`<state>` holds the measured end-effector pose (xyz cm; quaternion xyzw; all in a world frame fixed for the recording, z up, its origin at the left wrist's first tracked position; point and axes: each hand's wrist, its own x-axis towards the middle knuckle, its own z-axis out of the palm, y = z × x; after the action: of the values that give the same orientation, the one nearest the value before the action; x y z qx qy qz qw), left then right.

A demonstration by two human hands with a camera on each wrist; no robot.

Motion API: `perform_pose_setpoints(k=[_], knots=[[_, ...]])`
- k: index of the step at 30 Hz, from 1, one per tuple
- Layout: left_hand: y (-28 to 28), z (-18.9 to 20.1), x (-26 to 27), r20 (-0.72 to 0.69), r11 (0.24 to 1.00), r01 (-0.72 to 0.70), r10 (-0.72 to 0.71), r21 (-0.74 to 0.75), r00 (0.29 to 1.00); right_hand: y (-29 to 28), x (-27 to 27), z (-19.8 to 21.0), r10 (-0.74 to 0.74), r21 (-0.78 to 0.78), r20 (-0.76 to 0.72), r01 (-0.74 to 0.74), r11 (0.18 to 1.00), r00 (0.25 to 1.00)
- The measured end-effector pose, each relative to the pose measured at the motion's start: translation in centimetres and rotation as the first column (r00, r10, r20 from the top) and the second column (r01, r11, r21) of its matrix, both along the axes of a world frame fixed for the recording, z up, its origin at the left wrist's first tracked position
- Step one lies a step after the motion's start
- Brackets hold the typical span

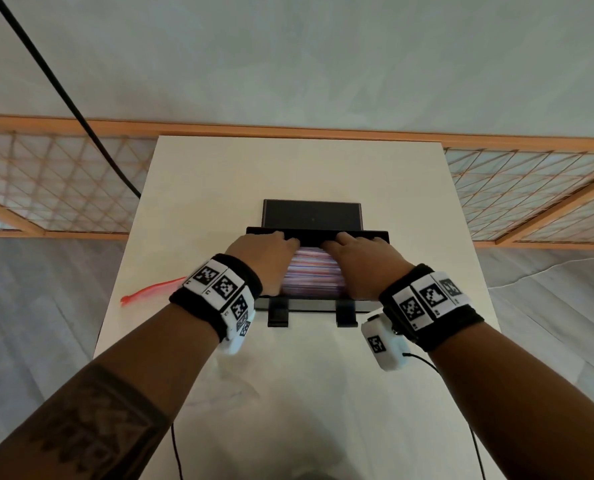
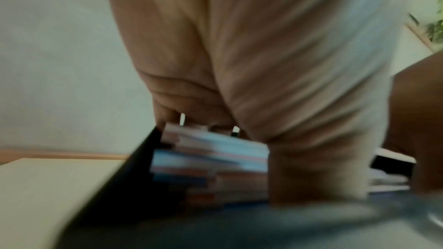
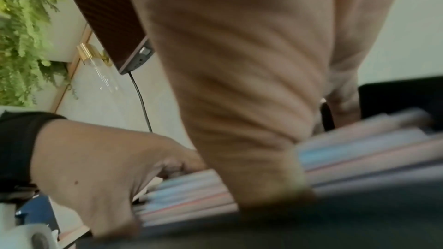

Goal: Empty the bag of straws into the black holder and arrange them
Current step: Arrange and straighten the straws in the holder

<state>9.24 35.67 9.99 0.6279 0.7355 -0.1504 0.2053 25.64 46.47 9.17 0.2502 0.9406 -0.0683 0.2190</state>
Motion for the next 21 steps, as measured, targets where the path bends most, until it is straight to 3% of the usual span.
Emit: perform_pose_setpoints(k=[7, 12, 21], knots=[[-0.1, -0.7, 0.1, 0.025, 0.999, -0.006, 0.004, 0.049, 1.000, -0.3, 0.0, -0.6, -0.032, 0.022, -0.080, 0.034, 0.999, 0.996], [-0.2, 0.3, -0.5, 0.020, 0.982, -0.005, 0.001, 0.191, 1.000, -0.3, 0.4, 0.6, -0.052, 0.131, -0.211, 0.080, 0.988, 0.976], [0.0, 2.2, -1.1, 0.013, 0.965, -0.030, 0.027, 0.262, 1.000, -0.3, 0.4, 2.0, -0.138, 0.097, -0.255, 0.167, 0.981, 0.957]])
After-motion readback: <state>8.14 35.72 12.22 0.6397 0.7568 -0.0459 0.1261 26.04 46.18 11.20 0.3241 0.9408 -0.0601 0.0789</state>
